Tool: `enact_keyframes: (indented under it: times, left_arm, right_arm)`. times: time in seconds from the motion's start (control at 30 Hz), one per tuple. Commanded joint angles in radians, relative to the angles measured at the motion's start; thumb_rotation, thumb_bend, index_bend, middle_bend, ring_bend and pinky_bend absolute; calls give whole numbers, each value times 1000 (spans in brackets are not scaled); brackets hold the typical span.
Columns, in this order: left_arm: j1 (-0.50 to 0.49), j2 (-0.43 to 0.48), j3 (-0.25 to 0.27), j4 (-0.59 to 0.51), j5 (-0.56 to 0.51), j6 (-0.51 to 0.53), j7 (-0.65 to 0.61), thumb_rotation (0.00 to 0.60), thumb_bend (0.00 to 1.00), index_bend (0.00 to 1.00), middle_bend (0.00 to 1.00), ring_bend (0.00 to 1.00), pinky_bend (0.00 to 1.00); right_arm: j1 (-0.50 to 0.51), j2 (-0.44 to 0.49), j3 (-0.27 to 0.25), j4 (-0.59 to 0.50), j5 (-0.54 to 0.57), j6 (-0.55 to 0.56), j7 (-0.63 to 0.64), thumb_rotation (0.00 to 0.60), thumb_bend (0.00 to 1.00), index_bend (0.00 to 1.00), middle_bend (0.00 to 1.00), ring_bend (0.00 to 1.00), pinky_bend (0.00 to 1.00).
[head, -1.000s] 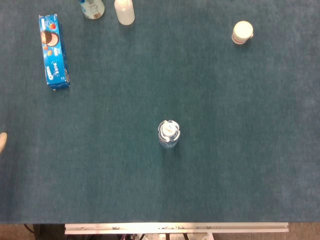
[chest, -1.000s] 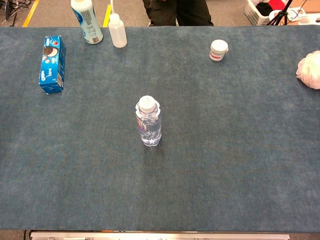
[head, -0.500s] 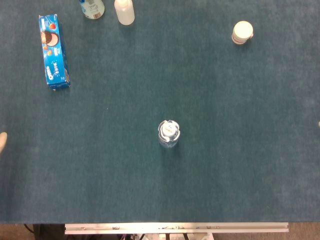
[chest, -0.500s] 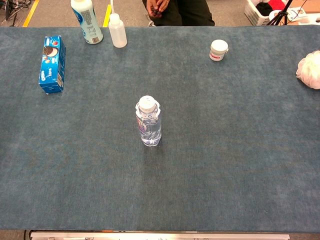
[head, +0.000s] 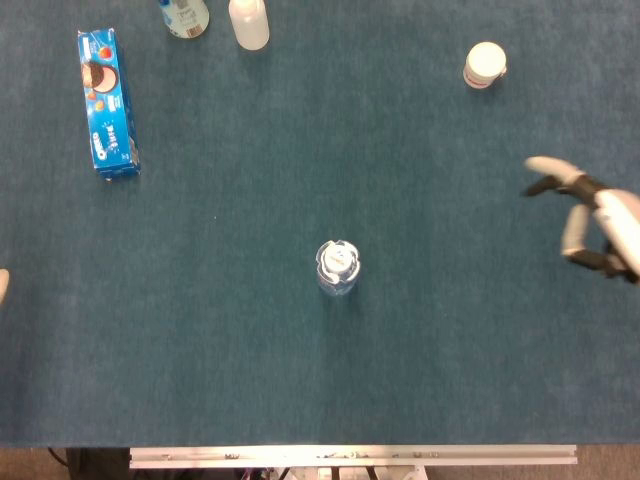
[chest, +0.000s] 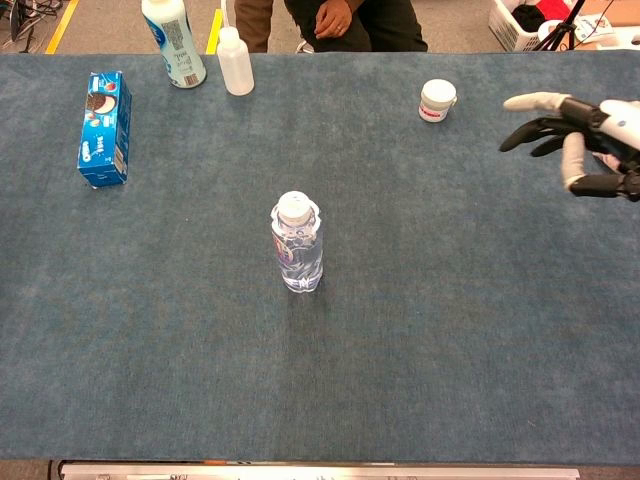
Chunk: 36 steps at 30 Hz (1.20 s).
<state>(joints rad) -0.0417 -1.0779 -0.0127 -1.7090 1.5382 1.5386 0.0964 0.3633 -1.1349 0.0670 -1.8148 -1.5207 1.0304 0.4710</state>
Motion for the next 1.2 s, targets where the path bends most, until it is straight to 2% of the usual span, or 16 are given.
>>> enact_keyframes:
  times: [0.03, 0.33, 0.5, 0.9, 1.2]
  left_arm:
    - [2, 1, 1, 0, 0, 2, -2, 600, 292, 108, 178, 120, 166]
    - [11, 4, 5, 5, 4, 10, -14, 600, 292, 108, 178, 120, 166]
    - [15, 10, 5, 6, -5, 9, -21, 600, 292, 108, 178, 120, 166]
    - [20, 18, 1, 5, -14, 9, -28, 600, 292, 108, 178, 120, 166]
    - [20, 17, 0, 9, -17, 5, -30, 600, 292, 108, 178, 120, 166]
  right_arm:
    - [49, -50, 10, 21, -8, -52, 46, 600, 979, 148, 297, 181, 222]
    - [204, -207, 64, 96, 64, -228, 203, 600, 1000, 148, 297, 181, 222]
    - [272, -300, 73, 166, 85, -303, 235, 600, 1000, 148, 297, 181, 222]
    - [362, -458, 76, 282, 82, -350, 255, 600, 1000, 148, 298, 181, 222]
    - [388, -500, 65, 298, 83, -355, 261, 600, 1000, 148, 298, 181, 222]
